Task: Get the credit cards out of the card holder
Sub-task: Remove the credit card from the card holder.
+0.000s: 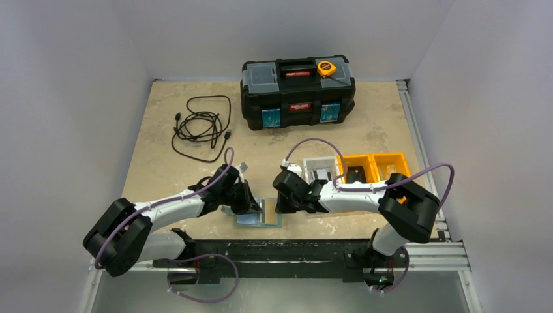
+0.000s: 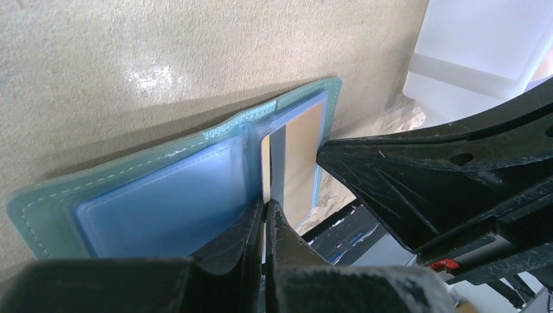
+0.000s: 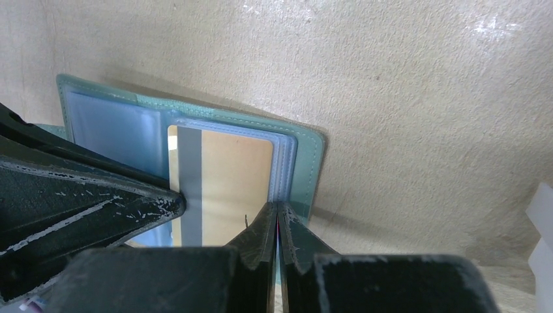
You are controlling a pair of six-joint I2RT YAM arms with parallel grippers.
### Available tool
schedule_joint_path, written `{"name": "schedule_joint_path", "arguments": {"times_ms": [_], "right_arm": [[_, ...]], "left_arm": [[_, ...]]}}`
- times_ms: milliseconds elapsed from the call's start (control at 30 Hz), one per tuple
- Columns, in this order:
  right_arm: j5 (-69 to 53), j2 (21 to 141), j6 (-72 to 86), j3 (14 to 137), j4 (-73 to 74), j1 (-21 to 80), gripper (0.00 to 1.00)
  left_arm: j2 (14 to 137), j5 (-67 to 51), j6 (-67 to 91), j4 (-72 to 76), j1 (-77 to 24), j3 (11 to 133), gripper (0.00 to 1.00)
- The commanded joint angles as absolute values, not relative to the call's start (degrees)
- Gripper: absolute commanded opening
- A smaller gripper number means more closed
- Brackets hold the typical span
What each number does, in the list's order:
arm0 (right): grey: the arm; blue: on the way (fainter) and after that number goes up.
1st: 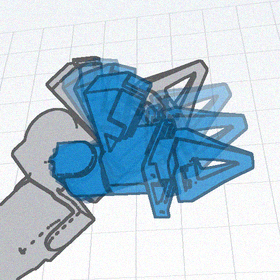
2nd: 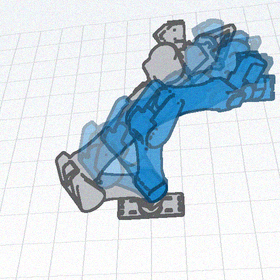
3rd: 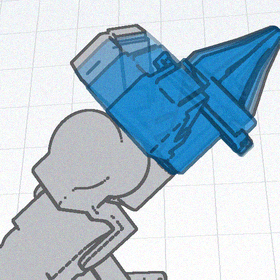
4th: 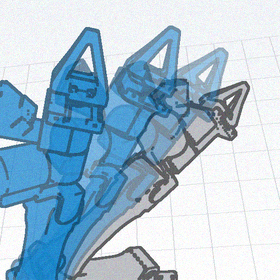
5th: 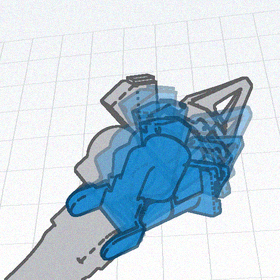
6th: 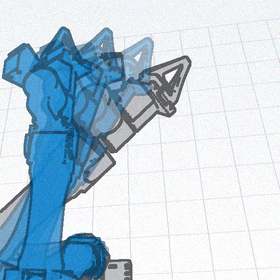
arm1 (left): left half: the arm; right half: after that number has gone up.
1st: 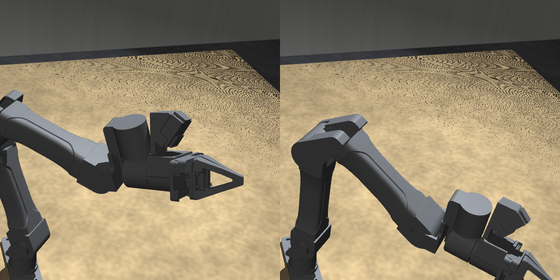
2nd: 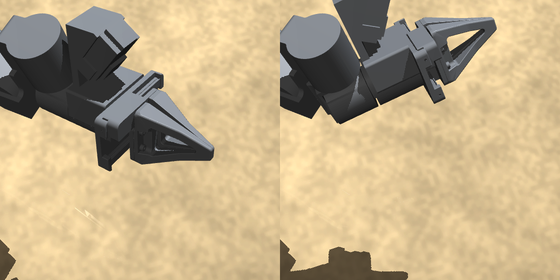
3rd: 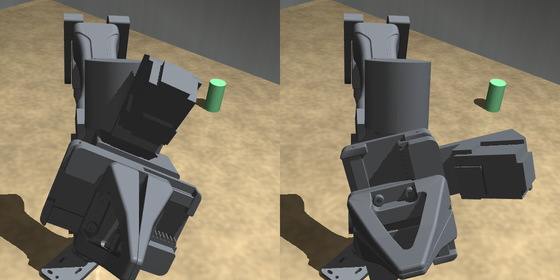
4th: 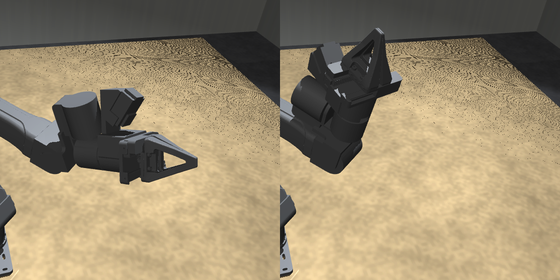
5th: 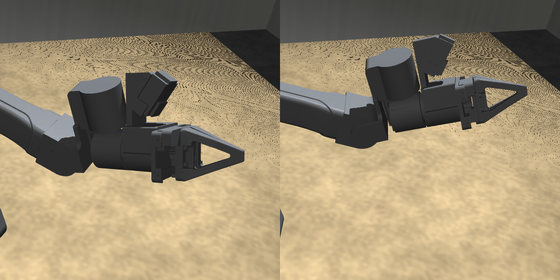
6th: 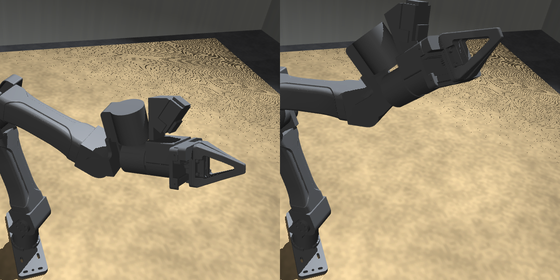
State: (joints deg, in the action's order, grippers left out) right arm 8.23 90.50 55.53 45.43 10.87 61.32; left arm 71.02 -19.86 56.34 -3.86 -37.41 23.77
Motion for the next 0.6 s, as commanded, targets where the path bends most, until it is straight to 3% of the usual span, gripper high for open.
{"name": "schedule_joint_path", "arguments": {"times_ms": [0, 567], "right_arm": [[10.31, 93.90, 55.37, 44.38, 15.32, 61.30, 0.00], [10.20, 94.07, 55.28, 43.77, 15.02, 60.83, 0.00]], "left_arm": [[69.26, -21.66, 54.87, -2.17, -36.29, 22.87, 0.00], [69.00, -26.10, 55.83, 3.54, -32.99, 19.19, 0.00]]}}
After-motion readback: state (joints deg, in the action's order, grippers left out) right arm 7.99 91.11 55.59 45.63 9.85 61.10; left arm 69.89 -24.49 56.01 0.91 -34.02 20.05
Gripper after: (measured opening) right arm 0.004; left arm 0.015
